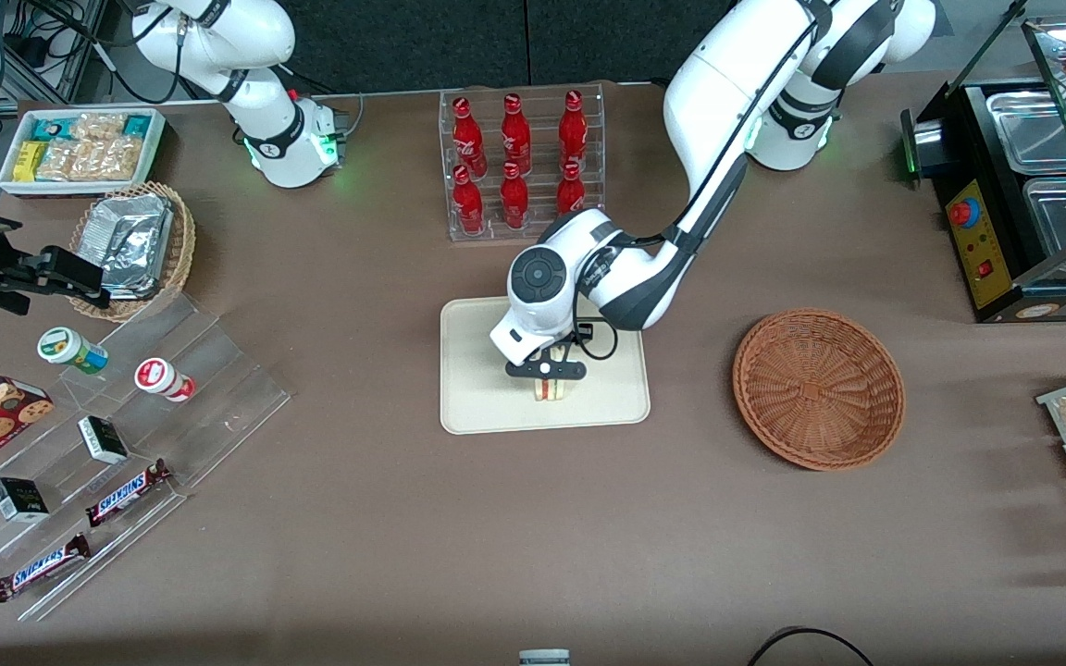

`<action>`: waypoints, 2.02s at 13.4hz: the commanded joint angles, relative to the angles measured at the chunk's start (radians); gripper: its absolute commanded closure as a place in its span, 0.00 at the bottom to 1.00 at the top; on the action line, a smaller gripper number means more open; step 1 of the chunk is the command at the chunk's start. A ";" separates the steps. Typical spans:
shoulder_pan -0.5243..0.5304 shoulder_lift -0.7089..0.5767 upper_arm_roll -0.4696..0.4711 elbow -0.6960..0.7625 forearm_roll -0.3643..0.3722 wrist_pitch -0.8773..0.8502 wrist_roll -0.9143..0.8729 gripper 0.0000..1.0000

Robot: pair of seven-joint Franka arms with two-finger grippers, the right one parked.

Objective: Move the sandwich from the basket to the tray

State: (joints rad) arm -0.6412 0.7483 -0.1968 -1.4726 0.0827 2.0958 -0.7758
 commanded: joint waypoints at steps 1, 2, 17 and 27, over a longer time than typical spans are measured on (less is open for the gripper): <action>-0.020 0.016 0.014 0.038 0.014 -0.017 -0.029 0.00; -0.020 0.014 0.014 0.038 0.017 -0.017 -0.034 0.00; 0.107 -0.250 0.017 0.058 0.005 -0.272 -0.112 0.00; 0.385 -0.339 0.014 0.048 -0.026 -0.424 0.159 0.00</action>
State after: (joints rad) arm -0.3081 0.4732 -0.1715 -1.4015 0.0826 1.7263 -0.7013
